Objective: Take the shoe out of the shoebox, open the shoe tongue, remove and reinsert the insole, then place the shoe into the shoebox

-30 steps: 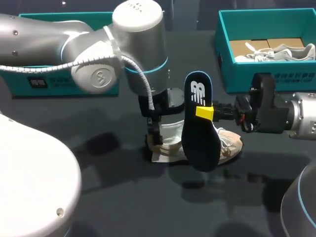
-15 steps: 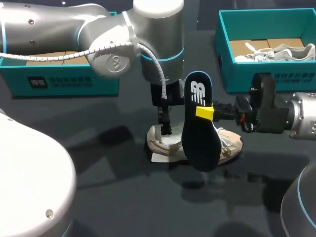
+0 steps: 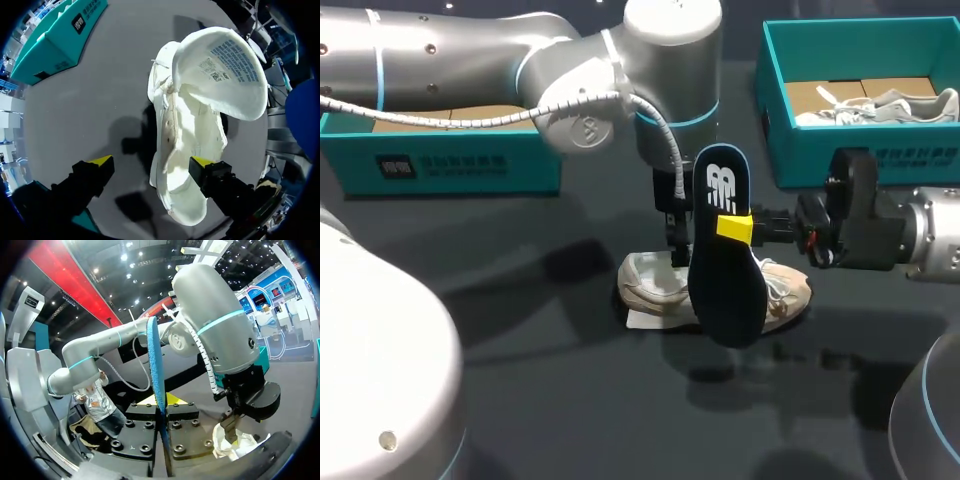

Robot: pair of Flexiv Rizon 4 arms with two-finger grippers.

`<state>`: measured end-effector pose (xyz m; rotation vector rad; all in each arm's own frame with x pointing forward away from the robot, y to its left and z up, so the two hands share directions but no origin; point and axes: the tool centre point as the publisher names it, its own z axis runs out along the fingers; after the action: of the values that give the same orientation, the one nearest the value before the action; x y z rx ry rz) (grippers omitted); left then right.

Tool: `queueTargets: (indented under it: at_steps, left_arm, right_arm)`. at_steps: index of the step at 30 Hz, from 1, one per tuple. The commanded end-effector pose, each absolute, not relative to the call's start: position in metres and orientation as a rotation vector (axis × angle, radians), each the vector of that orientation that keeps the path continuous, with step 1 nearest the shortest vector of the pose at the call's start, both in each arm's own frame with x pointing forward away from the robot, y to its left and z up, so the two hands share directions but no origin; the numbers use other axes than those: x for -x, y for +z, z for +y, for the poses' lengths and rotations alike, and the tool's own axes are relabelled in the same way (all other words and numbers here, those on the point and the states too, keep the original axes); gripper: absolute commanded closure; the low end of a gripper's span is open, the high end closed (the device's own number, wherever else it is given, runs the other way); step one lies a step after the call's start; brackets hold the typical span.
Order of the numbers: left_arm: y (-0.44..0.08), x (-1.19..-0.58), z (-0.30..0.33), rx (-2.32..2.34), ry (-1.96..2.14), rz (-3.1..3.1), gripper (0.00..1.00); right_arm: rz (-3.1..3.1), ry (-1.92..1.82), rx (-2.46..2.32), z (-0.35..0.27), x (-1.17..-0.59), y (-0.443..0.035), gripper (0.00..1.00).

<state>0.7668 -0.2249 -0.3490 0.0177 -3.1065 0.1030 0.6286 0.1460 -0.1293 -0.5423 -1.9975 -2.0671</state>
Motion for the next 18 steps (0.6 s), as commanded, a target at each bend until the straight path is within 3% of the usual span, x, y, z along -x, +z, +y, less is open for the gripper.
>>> queueTargets:
  at_steps: [1,5,8,12,14,18]
  left_arm:
    - [-0.364,-0.77,-0.234,-0.013,0.098,-3.099,0.09]
    - [-0.37,-0.767,-0.236,0.0,0.095,-3.089,0.15]
    - [-0.373,-0.762,-0.237,0.022,0.094,-3.08,0.27]
    - [-0.374,-0.757,-0.239,0.038,0.094,-3.074,0.35]
    - [-0.375,-0.755,-0.24,0.049,0.089,-3.072,0.45]
    - [-0.378,-0.753,-0.243,0.064,0.079,-3.067,0.51]
  right_arm:
    - [-2.0,-2.066,0.546,0.147,-0.628,-0.13,1.0]
    - [-2.0,-2.066,0.546,0.147,-0.628,-0.13,1.0]
    - [-2.0,-2.066,0.546,0.147,-0.628,-0.13,1.0]
    - [-2.0,-2.066,0.546,0.147,-0.628,-0.13,1.0]
    - [-2.0,-2.066,0.546,0.147,-0.628,-0.13,1.0]
    - [-2.0,-2.066,0.546,0.147,-0.628,-0.13,1.0]
